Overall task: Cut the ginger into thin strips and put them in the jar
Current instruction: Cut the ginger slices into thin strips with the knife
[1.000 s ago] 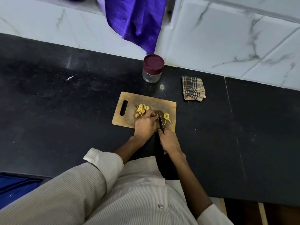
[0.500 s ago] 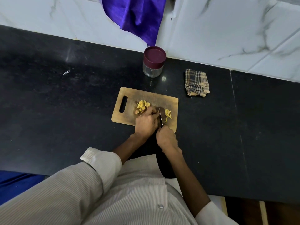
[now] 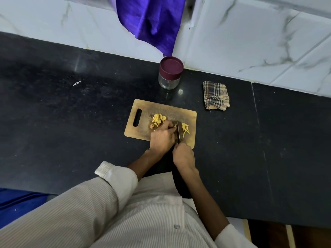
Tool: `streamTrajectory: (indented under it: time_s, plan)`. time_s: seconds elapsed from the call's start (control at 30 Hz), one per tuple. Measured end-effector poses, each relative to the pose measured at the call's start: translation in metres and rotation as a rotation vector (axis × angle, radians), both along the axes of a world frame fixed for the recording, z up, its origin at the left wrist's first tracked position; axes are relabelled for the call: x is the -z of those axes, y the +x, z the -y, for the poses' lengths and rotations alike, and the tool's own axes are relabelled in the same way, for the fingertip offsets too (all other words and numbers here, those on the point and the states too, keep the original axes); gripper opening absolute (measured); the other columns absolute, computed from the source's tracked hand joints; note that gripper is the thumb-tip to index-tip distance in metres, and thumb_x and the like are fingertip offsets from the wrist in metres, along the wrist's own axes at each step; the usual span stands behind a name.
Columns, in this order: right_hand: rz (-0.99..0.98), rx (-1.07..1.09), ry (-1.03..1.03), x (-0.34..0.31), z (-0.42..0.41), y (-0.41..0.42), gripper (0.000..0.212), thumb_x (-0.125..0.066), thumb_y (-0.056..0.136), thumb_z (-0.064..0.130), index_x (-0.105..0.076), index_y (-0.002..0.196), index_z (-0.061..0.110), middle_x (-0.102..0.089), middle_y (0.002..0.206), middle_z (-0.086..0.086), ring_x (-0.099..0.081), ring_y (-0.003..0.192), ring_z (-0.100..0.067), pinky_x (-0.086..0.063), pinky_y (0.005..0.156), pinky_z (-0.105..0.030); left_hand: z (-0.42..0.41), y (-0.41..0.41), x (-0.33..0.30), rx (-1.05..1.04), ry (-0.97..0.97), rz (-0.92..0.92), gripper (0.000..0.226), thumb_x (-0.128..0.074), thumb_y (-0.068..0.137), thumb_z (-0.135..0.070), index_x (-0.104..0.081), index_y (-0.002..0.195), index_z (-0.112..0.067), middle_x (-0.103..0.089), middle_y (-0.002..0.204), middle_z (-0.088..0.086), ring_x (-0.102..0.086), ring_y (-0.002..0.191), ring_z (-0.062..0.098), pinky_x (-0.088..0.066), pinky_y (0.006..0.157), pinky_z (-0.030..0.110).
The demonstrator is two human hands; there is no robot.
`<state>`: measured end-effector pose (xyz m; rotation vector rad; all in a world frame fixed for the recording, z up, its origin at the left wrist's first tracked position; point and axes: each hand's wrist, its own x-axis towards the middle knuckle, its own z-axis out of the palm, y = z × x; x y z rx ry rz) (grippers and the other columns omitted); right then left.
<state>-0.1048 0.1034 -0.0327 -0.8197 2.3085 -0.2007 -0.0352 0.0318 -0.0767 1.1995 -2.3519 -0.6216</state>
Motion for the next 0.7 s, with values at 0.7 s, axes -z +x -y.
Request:
streamTrajectory:
  time_s: [0.7]
  plan:
    - [0.122, 0.021, -0.093, -0.009, -0.011, -0.01, 0.035, -0.04, 0.104, 0.04, -0.057, 0.111, 0.011, -0.066, 0.104, -0.015, -0.068, 0.091, -0.033, -0.059, 0.077, -0.052, 0.003, 0.005, 0.002, 0.011, -0.014, -0.019, 0.023, -0.064, 0.084, -0.006, -0.073, 0.105, -0.011, -0.062, 0.11, 0.003, -0.065, 0.076, 0.02, -0.049, 0.059, 0.026]
